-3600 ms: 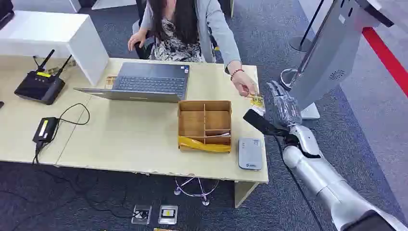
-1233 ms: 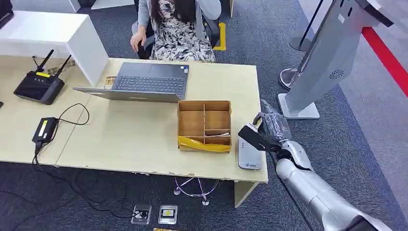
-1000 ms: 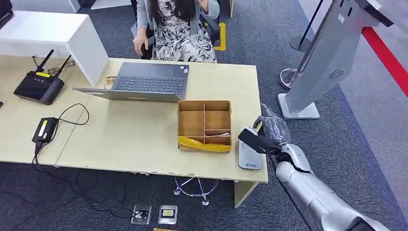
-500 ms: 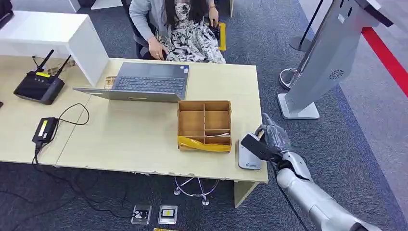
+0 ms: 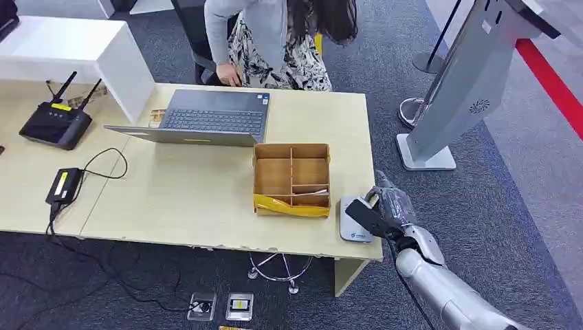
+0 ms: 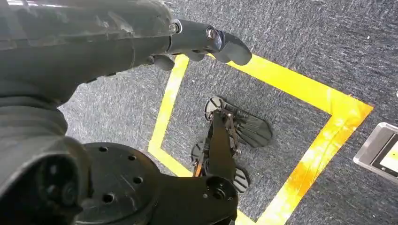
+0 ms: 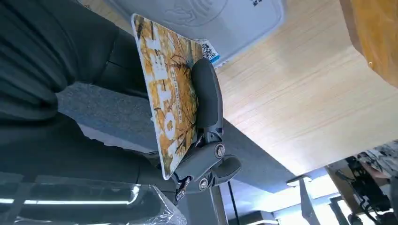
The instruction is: Pass the card to the sensor for recognition and then transmit it.
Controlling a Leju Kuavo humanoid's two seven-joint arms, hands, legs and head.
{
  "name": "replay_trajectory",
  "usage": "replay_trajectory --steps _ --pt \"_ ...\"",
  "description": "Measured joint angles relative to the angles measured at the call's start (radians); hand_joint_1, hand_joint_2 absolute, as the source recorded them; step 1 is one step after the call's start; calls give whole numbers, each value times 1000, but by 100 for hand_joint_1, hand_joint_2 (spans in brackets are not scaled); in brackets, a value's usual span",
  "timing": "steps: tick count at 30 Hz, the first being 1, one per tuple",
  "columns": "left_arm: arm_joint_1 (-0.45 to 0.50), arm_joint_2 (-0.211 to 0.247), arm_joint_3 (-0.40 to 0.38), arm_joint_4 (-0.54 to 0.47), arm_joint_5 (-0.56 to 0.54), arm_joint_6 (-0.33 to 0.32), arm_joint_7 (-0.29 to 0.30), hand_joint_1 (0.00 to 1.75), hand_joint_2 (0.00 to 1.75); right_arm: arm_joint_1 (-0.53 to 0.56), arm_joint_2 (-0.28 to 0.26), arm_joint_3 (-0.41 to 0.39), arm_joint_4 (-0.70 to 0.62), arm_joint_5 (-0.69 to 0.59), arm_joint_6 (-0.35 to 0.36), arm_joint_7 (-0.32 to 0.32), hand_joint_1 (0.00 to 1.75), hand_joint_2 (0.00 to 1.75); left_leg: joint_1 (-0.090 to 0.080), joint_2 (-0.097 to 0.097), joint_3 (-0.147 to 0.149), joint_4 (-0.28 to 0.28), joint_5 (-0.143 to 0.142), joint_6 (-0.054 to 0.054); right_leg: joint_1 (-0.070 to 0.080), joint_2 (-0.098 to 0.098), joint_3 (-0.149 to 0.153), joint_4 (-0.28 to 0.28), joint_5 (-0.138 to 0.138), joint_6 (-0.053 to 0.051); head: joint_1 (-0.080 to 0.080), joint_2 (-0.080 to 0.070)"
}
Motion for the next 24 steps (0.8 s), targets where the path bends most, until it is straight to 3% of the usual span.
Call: replay_trajectory --steps 24 --pt "0 -16 -29 -6 10 32 24 0 0 -15 10 6 18 -8 7 -55 175 175 0 0 0 0 0 0 0 0 1 0 0 0 0 0"
